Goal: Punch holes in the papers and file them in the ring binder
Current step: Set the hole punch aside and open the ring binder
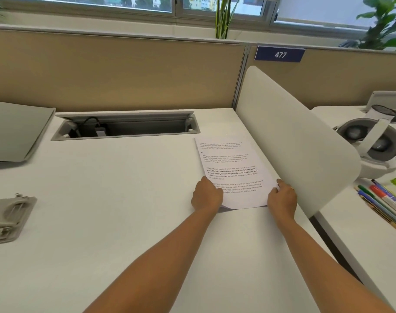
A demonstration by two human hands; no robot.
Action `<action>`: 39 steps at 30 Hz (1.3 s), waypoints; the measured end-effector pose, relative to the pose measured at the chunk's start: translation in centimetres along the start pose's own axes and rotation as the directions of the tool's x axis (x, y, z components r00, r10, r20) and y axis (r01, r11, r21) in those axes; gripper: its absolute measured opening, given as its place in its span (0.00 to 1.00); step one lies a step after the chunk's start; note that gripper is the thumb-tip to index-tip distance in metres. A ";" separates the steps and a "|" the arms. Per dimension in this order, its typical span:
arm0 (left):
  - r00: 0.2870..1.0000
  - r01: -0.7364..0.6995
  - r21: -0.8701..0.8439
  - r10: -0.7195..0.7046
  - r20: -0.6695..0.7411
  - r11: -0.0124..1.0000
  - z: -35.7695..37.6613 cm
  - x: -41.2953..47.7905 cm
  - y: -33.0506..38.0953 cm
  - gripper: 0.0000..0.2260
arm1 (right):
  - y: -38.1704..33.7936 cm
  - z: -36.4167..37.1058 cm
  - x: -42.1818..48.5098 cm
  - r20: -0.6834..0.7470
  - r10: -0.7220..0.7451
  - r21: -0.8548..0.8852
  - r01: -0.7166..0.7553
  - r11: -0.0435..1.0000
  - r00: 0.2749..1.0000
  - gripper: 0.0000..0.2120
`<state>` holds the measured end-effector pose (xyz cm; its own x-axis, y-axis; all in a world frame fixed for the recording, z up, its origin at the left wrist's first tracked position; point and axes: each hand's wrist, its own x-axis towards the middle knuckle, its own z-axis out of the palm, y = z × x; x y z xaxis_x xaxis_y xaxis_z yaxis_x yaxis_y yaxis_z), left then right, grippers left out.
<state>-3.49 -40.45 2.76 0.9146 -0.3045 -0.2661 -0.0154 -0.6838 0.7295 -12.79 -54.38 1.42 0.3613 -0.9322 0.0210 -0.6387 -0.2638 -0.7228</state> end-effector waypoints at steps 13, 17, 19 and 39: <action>0.995 -0.078 0.013 0.077 0.055 0.997 -2.1 -1.2 -2.3 0.22 | -0.9 0.2 -3.6 0.019 -0.125 -0.036 0.126 0.991 0.992 0.21; 0.984 -0.171 -0.030 0.172 0.037 0.985 -3.5 -1.7 -4.7 0.22 | -2.5 1.7 -6.5 0.068 -0.237 0.003 0.238 0.971 0.969 0.19; 0.976 -0.218 -0.023 0.218 0.017 0.976 -4.7 -2.0 -6.3 0.20 | -3.5 2.8 -8.5 0.103 -0.306 0.005 0.307 0.952 0.946 0.18; 0.834 -0.445 0.609 0.551 0.017 0.656 -22.9 -4.2 -26.1 0.16 | -13.0 16.7 -28.5 0.533 -0.445 -0.236 0.632 0.739 0.720 0.26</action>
<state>2.35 -6.15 -0.69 0.7478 -0.6419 0.1693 -0.6637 -0.7170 0.2133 -3.47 -20.21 -1.29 0.9063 -0.4215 -0.0310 -0.4039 -0.8420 -0.3576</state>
